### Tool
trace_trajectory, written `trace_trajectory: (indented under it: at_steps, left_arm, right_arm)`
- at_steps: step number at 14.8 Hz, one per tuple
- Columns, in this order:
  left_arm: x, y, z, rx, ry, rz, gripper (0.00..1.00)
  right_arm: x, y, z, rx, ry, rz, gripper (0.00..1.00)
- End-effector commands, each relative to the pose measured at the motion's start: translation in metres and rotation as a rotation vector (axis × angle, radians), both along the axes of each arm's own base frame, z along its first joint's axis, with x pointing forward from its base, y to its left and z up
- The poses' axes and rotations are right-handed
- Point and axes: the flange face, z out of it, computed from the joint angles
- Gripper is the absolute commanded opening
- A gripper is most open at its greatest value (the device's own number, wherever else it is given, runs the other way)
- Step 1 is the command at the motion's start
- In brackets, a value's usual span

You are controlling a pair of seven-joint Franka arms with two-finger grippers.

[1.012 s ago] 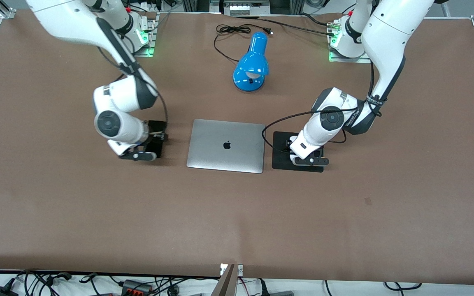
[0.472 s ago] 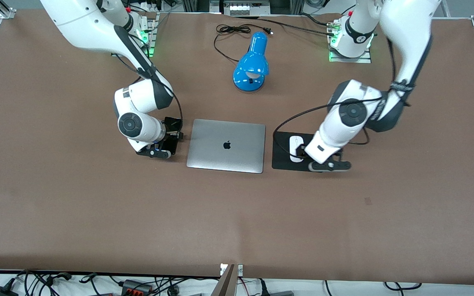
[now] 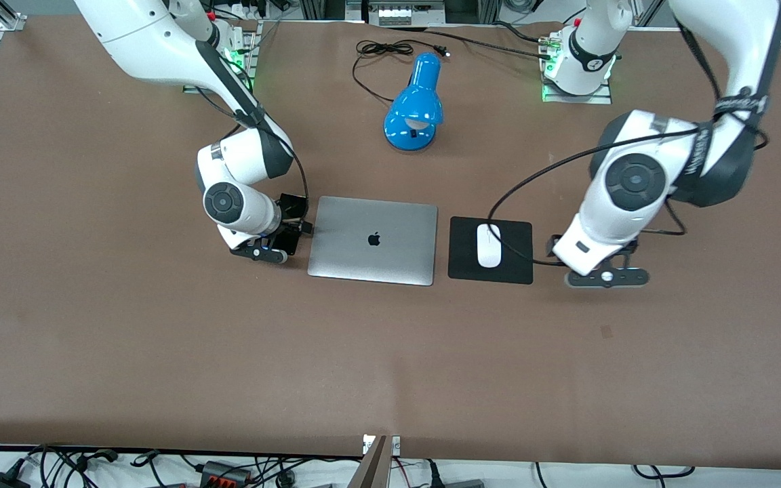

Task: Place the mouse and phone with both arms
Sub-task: 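Open the right gripper on the phone while the left gripper lifts away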

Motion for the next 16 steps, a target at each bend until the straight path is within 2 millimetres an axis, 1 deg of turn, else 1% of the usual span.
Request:
trace_trajectory:
  at_steps: [1, 2, 3, 4, 5, 6, 7, 8, 9, 10, 11, 13, 14, 15, 16]
  left_arm:
    - [0.0, 0.029, 0.044, 0.029, 0.018, -0.042, 1.0]
    - [0.003, 0.038, 0.055, 0.026, 0.027, -0.088, 1.0]
    - [0.007, 0.053, 0.069, 0.018, 0.03, -0.116, 1.0]
    - [0.013, 0.072, 0.089, 0.008, 0.024, -0.118, 1.0]
    - [0.01, 0.078, 0.1, 0.009, 0.056, -0.099, 1.0]
    - [0.005, 0.083, 0.119, -0.002, 0.09, -0.073, 1.0]
    - [-0.001, 0.089, 0.143, -0.028, 0.125, -0.047, 1.0]
    - [-0.007, 0.095, 0.156, -0.061, 0.164, -0.021, 1.0]
    - [-0.013, 0.098, 0.156, -0.092, 0.209, -0.007, 1.0]
    - [-0.018, 0.097, 0.155, -0.096, 0.249, -0.003, 1.0]
    - [-0.02, 0.098, 0.154, -0.09, 0.267, -0.002, 1.0]
    - [-0.019, 0.095, 0.152, -0.097, 0.269, -0.006, 1.0]
    - [-0.016, 0.089, 0.155, -0.105, 0.244, -0.016, 1.0]
    - [-0.012, 0.089, 0.158, -0.118, 0.207, -0.02, 1.0]
    - [-0.01, 0.089, 0.163, -0.141, 0.188, -0.019, 1.0]
  right_arm:
    - [0.016, -0.006, 0.08, 0.004, -0.027, -0.008, 1.0]
    - [0.026, -0.011, 0.108, 0.001, -0.033, 0.004, 1.0]
    - [0.034, -0.013, 0.138, 0.013, -0.043, 0.045, 1.0]
    - [0.047, -0.022, 0.17, 0.017, -0.048, 0.06, 1.0]
    - [0.062, -0.04, 0.199, 0.019, -0.055, 0.069, 1.0]
    - [0.075, -0.057, 0.228, 0.018, -0.066, 0.106, 1.0]
    - [0.087, -0.08, 0.257, 0.011, -0.07, 0.135, 1.0]
    - [0.094, -0.097, 0.283, 0.002, -0.088, 0.146, 1.0]
    - [0.1, -0.116, 0.305, -0.02, -0.112, 0.146, 1.0]
    - [0.103, -0.135, 0.332, -0.049, -0.135, 0.151, 1.0]
    - [0.102, -0.148, 0.351, -0.061, -0.133, 0.155, 1.0]
    - [0.101, -0.167, 0.381, -0.061, -0.134, 0.169, 1.0]
    - [0.103, -0.182, 0.389, -0.06, -0.15, 0.146, 1.0]
    - [0.104, -0.2, 0.396, -0.058, -0.167, 0.119, 1.0]
    - [0.1, -0.221, 0.409, -0.059, -0.189, 0.117, 1.0]
